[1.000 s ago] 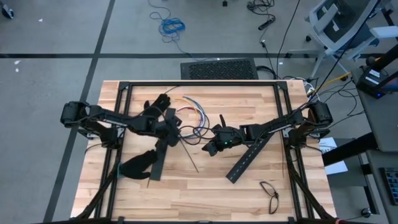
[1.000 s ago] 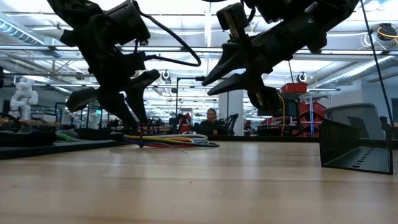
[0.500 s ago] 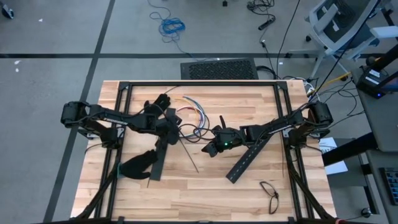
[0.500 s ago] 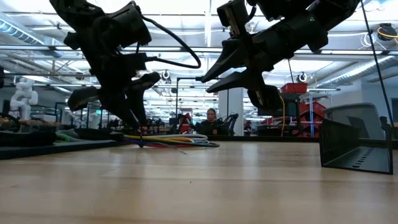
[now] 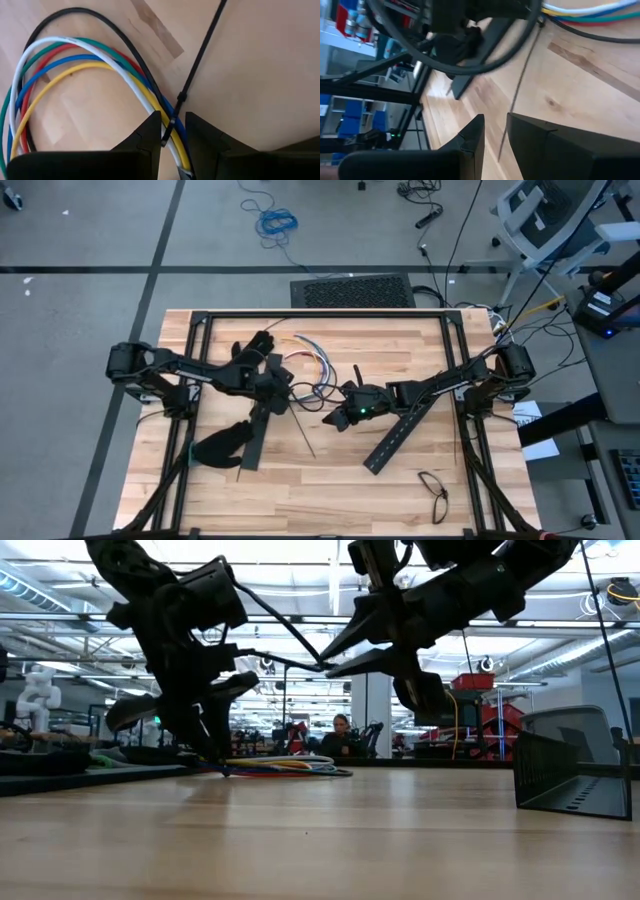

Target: Ziptie cables

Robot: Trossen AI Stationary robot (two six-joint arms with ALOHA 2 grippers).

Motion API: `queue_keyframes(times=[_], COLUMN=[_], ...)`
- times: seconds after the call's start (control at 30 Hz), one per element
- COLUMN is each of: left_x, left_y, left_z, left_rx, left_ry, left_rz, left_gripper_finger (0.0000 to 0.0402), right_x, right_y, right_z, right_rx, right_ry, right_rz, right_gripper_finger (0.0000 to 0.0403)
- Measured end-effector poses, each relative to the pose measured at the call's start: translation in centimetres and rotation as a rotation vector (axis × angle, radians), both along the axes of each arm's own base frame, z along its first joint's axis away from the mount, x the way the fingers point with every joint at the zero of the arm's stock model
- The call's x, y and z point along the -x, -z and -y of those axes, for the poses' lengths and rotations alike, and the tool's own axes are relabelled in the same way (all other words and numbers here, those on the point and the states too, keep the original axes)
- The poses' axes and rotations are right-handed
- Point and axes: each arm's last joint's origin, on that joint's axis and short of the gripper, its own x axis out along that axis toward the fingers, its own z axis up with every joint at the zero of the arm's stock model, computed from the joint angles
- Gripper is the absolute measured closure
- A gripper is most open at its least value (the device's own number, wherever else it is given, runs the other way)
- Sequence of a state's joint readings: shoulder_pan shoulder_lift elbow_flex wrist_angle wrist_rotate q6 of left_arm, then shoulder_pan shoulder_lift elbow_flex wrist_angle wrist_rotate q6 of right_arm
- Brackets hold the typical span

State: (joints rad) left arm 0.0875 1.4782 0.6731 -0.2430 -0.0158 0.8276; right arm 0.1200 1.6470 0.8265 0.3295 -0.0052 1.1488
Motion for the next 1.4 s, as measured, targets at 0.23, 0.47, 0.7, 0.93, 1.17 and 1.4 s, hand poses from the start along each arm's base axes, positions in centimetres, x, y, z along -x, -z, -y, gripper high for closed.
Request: queue_keyframes(times=[0.23,0.47,0.7,0.93,1.17,1.4], left_x=[0.0,0.1,0.1,0.1,-0.2,-1.0], left_y=[0.1,0.1,0.1,0.1,-0.5,-2.0], left_z=[-0.1,-0.2,-0.3,-0.3,-0.3,-0.4], left_rx=[-0.027,-0.052,-0.085,-0.090,-0.090,-0.074], left_ry=[-0.016,-0.031,-0.049,-0.052,-0.051,-0.076], left_rz=[-0.008,-0.015,-0.021,-0.021,-0.034,-0.035], left_gripper_finger=[0.0316,0.0316,0.0316,0.0329,0.0394,0.0398], right_x=[0.0,0.0,0.0,0.0,0.1,0.2], right_y=[0.0,0.0,0.1,0.1,0.2,0.3], right_z=[0.0,0.0,0.0,0.0,0.0,0.0], right_rx=[-0.009,-0.008,-0.006,-0.005,-0.004,-0.010], right_ry=[0.005,0.004,0.003,0.003,0.003,-0.019], right_rz=[0.001,-0.001,-0.008,-0.008,-0.019,-0.038], right_gripper_finger=[0.0326,0.0326,0.0326,0.0326,0.0326,0.0326])
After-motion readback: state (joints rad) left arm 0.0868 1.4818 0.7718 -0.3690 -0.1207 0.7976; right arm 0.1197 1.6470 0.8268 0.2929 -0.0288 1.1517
